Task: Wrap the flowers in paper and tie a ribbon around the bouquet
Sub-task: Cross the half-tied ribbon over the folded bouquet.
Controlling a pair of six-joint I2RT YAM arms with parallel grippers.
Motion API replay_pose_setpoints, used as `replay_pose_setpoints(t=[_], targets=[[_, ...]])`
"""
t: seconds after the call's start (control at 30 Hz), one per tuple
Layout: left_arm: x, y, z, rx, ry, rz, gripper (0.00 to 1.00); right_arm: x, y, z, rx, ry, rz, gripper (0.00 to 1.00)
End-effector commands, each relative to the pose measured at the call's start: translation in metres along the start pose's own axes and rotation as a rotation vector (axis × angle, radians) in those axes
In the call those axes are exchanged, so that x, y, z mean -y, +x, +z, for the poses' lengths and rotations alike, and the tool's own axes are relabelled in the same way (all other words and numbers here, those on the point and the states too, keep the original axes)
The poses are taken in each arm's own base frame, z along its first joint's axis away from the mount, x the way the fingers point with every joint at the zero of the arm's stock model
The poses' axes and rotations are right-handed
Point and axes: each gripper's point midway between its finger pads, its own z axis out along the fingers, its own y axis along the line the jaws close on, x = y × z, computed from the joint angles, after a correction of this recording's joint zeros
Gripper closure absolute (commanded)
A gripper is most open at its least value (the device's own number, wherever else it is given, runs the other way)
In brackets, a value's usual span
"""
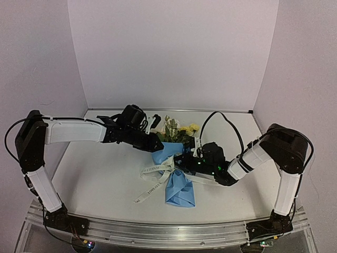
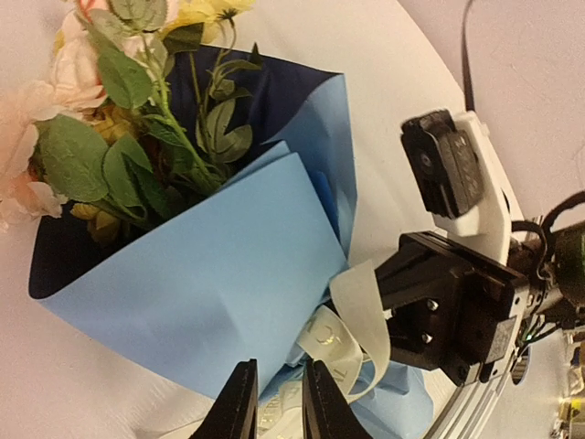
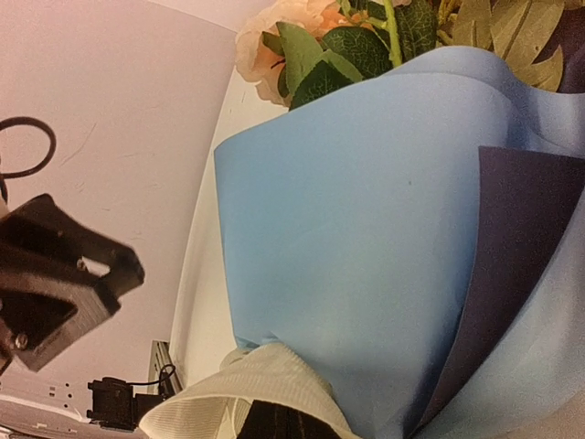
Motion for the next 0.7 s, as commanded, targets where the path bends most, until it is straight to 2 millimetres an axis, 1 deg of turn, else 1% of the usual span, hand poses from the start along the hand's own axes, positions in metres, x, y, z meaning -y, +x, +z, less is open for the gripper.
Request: replay_pose_setpoints(t=[0.0, 0.17, 0.3, 0.43, 0.5, 0.67], targets=[[0.004, -0.002, 0.009, -0.013, 0.050, -0.025, 0.84, -0.020, -0.013, 0.005, 0.029, -0.068, -0.010, 1.00], [0.011, 0.004, 0.020, -0.063, 0.104, -0.024, 0.82, -0.021, -0.014, 0.005, 0.029, -0.067, -0.013, 1.00], [0.021, 0.009, 0.021, -0.085, 0.150, -0.013, 0.79, -0.020, -0.014, 0.005, 0.026, -0.057, -0.019, 1.00], [0.034, 0.017, 0.022, -0.106, 0.187, 0.019, 0.71, -0.020, -0.014, 0.007, 0.018, -0.046, -0.026, 1.00], [0.038, 0.020, 0.023, -0.117, 0.202, 0.028, 0.70, -0.020, -0.014, 0.007, 0.019, -0.044, -0.028, 1.00], [0.042, 0.027, 0.027, -0.141, 0.215, 0.040, 0.67, -0.022, -0.015, 0.008, 0.015, -0.043, -0.035, 1.00]])
